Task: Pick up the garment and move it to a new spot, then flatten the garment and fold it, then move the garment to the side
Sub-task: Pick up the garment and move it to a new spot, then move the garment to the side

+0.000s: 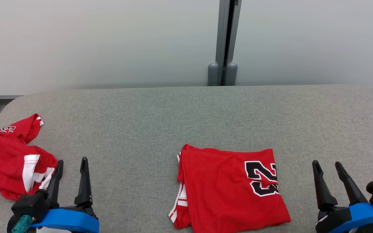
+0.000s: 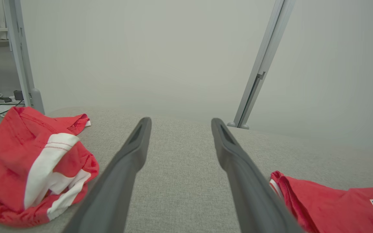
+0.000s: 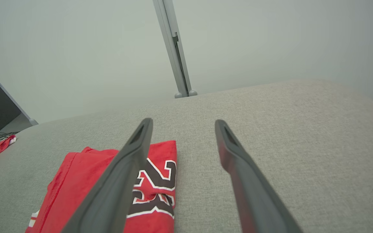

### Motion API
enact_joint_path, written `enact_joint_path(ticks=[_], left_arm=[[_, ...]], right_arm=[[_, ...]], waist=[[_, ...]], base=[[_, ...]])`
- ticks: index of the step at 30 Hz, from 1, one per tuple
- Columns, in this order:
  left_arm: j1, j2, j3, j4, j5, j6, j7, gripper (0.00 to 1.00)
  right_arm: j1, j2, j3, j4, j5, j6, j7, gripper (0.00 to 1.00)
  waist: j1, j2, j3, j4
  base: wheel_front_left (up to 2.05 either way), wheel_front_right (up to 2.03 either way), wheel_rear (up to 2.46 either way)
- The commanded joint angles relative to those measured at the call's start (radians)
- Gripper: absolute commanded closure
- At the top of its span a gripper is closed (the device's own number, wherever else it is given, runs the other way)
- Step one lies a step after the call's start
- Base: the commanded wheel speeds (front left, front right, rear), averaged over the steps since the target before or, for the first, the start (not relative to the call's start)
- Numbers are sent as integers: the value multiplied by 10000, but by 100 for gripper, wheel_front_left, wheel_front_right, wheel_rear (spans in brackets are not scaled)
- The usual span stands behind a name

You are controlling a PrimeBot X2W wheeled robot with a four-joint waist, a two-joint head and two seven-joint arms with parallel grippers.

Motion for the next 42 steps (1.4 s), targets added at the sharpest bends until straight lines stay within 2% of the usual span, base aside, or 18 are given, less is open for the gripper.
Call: enact_joint_path(ticks=[1, 21, 24, 29, 32, 37, 42], left_arm=[[66, -13, 43, -38, 94, -32, -41, 0], [30, -126, 85, -50, 246, -104, -41, 0], [58, -148, 86, -43, 270, -105, -41, 0], [-161, -109, 38, 1, 257, -126, -41, 0], [-258, -114, -46, 46, 271, -134, -41, 0], [-437, -125, -172, 25, 298, -163, -41, 0], [-620, -131, -250, -72, 311, -180, -41, 0]], right_arm=[[151, 22, -27, -67, 3, 1, 82, 0], [-108, 27, 126, -349, 135, 1, 655, 0], [-397, 22, 203, -87, 201, 1, 1685, 0], [-1220, -265, 301, 519, 430, 2, 4421, 0], [-1739, -366, 146, 1060, 243, 1, 5512, 0], [-2536, -285, -75, 2373, 129, 1, 6530, 0], [-3196, -212, -139, 3659, 78, 1, 6826, 0]], waist=[[1, -1, 12, -15], [1, -1, 139, 205], [1, -1, 152, 210], [1, -1, 219, 300], [1, -1, 258, 401], [1, -1, 454, 641], [1, -1, 762, 907]], base=[[0, 0, 0], [0, 0, 0], [0, 0, 0], [0, 0, 0], [0, 0, 0], [0, 0, 0], [0, 0, 0]])
